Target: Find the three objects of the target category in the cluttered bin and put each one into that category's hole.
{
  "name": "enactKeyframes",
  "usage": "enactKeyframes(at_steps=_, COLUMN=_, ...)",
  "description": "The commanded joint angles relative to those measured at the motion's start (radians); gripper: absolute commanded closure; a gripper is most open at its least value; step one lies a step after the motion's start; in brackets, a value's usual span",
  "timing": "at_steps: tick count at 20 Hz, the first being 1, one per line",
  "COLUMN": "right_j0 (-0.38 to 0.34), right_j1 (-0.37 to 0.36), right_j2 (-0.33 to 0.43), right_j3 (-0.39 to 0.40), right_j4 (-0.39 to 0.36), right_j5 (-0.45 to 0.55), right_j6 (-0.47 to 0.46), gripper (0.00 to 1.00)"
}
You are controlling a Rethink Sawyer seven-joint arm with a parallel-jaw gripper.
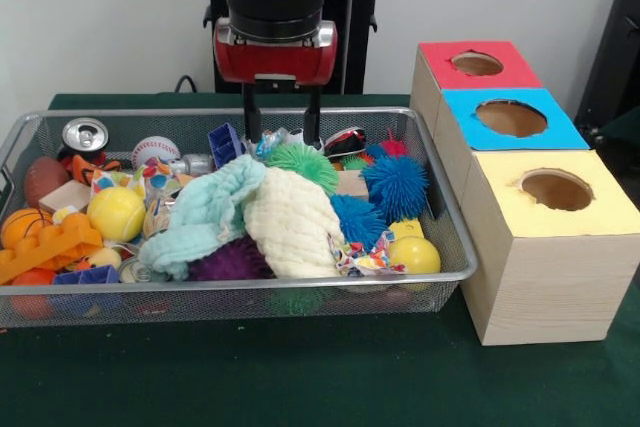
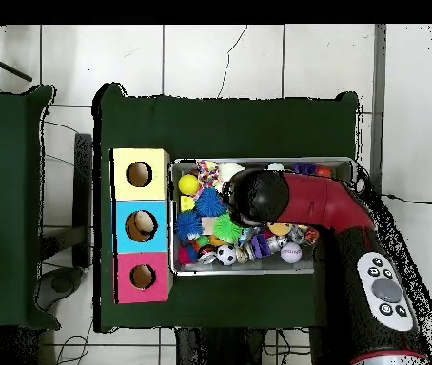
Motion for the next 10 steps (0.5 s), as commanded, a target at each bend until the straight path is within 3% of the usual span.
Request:
enactKeyframes(at_steps=1, right_j0=-0.007, right_j1=0.012, right_j2=0.037, right_j3=0.172, right_j4=-0.055, right_j5=-0.013, right_j6=-0.034, gripper=0.00)
enactKeyframes(at_steps=10, right_j0=0.014, right_j1=-0.056, right_j2=0.004, right_j3=0.282, right_j4=-0.054, right_j5=-0.083, right_j6=0.064, gripper=0.00)
